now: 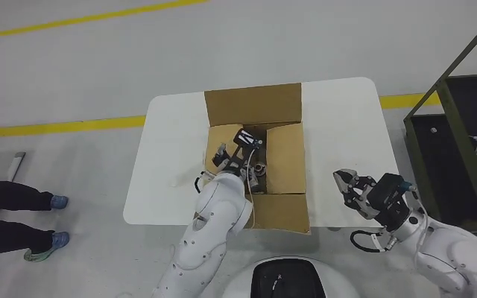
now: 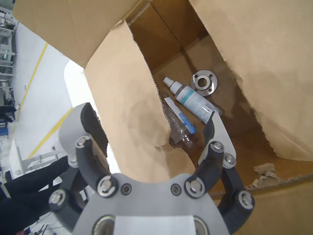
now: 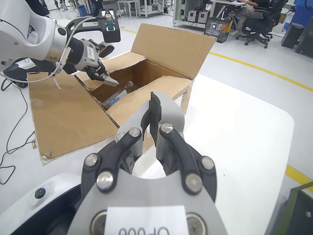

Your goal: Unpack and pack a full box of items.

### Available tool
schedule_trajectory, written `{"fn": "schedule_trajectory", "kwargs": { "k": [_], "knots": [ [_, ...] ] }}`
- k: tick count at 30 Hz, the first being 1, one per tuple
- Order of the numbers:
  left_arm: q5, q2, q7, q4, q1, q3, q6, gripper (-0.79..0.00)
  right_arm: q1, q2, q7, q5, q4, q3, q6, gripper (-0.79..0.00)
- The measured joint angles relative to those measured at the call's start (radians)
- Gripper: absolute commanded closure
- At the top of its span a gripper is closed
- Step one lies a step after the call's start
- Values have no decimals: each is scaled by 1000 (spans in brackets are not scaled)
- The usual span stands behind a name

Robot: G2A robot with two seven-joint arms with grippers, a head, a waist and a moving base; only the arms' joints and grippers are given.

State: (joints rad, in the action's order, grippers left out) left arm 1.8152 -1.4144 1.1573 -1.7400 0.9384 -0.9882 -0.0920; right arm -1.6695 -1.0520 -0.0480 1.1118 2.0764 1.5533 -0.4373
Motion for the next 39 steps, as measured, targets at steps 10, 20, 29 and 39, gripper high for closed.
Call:
{"fn": "schedule_trajectory", "kwargs": {
  "k": [10, 20, 29, 39],
  "knots": [
    [79, -10, 33, 39, 6, -19, 34, -37, 30, -4, -20, 5, -5, -23, 4, 0],
    [48, -21, 29, -2, 25, -51, 41, 0, 35, -6, -47, -6, -7, -28, 11, 0],
    [-186, -34, 11, -63, 39, -138, 92, 0, 41, -7, -96, -24, -11, -32, 4, 0],
    [-382, -40, 22, -121, 53, -229, 164, -292, 50, -7, -108, -43, -9, -19, -8, 0]
  ]
}}
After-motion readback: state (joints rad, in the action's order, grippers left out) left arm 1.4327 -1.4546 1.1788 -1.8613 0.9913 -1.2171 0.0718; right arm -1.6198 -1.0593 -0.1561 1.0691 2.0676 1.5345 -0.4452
